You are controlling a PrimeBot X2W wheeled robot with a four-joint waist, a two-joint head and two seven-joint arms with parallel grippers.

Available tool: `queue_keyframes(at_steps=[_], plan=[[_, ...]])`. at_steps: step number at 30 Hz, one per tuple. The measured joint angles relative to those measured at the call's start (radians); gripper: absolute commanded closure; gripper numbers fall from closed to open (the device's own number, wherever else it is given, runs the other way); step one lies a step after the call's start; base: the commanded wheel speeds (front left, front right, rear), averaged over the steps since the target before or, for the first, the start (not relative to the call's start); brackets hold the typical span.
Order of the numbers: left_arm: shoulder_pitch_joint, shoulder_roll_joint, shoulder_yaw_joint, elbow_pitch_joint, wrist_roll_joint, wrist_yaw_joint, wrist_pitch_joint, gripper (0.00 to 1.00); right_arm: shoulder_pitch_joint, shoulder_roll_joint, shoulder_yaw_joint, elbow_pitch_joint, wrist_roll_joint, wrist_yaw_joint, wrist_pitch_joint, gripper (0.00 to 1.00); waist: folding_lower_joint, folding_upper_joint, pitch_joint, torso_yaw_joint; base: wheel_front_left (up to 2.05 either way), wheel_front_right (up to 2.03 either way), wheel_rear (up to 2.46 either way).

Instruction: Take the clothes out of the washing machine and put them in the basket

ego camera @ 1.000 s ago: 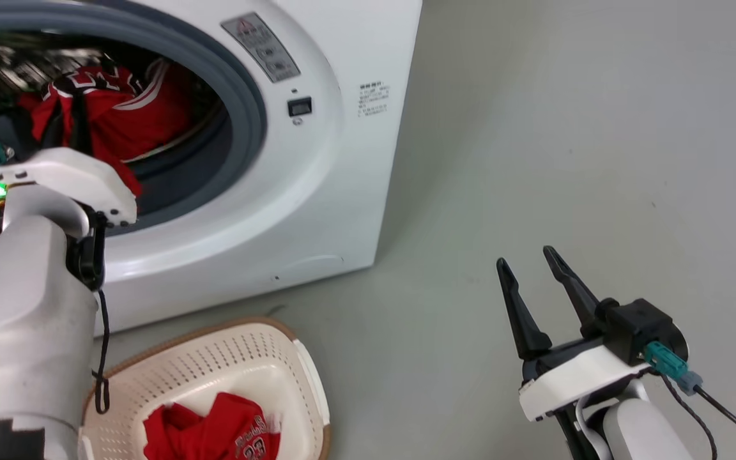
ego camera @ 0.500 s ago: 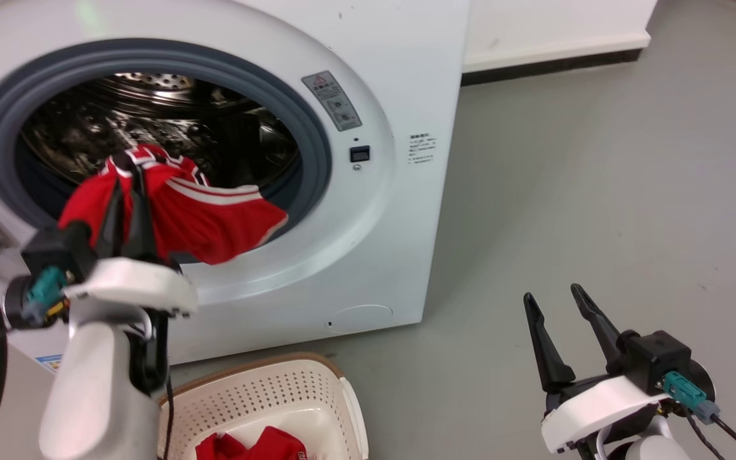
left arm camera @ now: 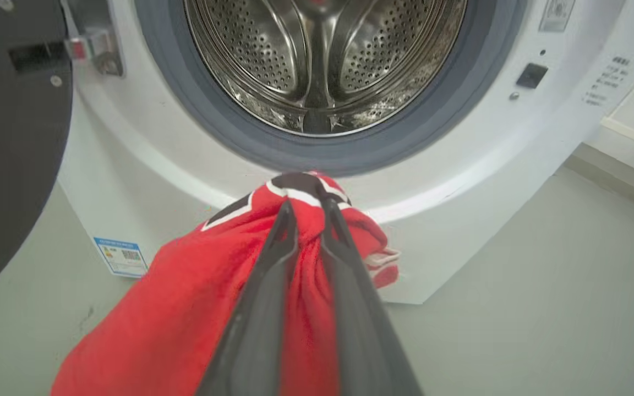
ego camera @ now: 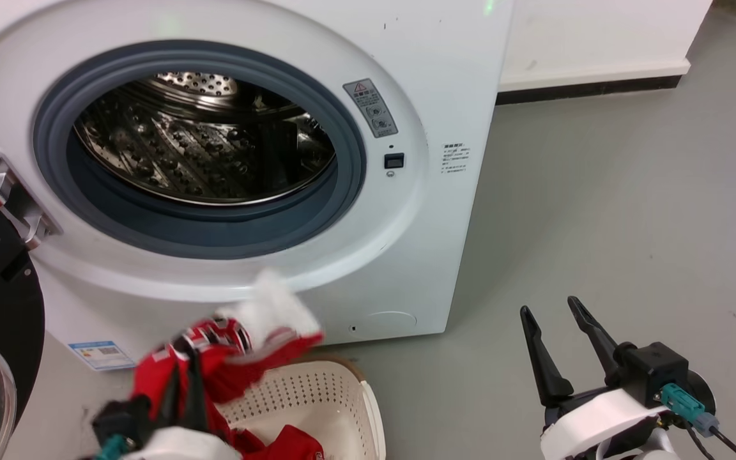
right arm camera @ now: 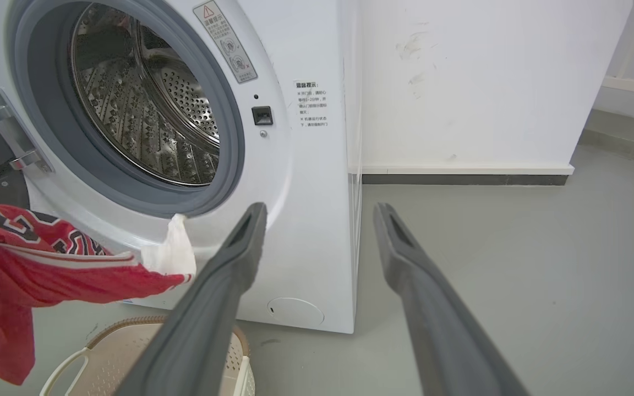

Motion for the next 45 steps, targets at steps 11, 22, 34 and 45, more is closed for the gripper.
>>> queue_keyframes(at_steps=[11,22,34,45], plan=[[-0.071,-0.009,-0.048,0.307,-0.044,-0.005,0.000,1.00,-0.053,0.000,0.024,-0.023,0.006,0.000,-0.007,0.00,0.0002,0.0000,0.148,0.008,0.00,0.00,0.00],[-0.373,0.030,0.001,0.671,-0.031,-0.011,0.000,1.00,-0.172,0.000,0.043,-0.059,-0.031,0.000,-0.006,0.00,0.0003,0.0000,0.387,0.008,0.00,0.00,0.00],[-0.579,0.036,0.033,0.937,-0.053,-0.001,0.000,0.85,-0.238,0.000,0.032,-0.096,-0.056,0.000,-0.015,0.00,0.0004,0.0000,0.627,-0.003,0.00,0.00,0.00],[-0.554,0.037,0.037,0.956,-0.068,-0.016,0.000,0.00,-0.237,0.000,0.019,-0.035,-0.055,0.000,-0.025,0.00,0.0004,0.0000,0.545,0.015,0.00,0.00,0.00]])
